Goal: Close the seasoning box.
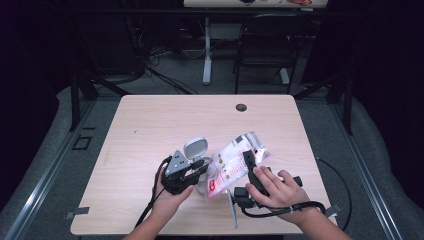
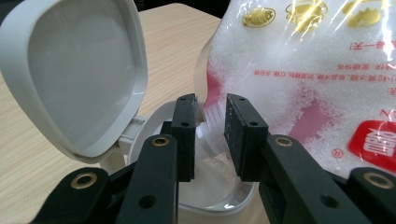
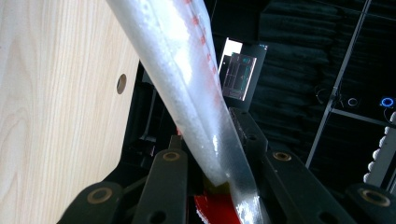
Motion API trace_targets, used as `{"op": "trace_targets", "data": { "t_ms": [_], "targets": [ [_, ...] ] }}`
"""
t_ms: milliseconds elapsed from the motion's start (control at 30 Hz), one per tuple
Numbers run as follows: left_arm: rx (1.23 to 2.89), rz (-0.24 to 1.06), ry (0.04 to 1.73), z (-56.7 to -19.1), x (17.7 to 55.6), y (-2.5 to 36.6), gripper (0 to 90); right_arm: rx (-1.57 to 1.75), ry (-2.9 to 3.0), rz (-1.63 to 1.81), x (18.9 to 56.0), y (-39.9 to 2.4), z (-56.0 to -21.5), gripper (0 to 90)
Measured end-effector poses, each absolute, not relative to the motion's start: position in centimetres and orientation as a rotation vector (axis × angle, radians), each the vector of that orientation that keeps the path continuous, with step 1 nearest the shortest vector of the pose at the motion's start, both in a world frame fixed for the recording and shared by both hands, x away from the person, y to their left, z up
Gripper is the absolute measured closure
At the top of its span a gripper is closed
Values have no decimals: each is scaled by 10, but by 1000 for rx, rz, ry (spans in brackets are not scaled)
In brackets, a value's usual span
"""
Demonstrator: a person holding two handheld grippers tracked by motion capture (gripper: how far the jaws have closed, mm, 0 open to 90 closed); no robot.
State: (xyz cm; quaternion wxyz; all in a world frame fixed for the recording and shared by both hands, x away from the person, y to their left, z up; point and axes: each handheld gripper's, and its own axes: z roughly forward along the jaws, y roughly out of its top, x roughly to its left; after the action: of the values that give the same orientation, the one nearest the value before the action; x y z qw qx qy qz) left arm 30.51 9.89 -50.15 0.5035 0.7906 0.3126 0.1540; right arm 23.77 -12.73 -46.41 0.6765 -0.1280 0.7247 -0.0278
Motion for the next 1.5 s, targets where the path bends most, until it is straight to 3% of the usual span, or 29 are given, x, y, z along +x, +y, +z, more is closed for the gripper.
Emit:
{"op": "trace_targets", "data": {
  "t_ms": [1500],
  "targets": [
    [1892,401,788,-502,318,98,737,-286,1648,-25,238,-126,-461,793]
  ]
}}
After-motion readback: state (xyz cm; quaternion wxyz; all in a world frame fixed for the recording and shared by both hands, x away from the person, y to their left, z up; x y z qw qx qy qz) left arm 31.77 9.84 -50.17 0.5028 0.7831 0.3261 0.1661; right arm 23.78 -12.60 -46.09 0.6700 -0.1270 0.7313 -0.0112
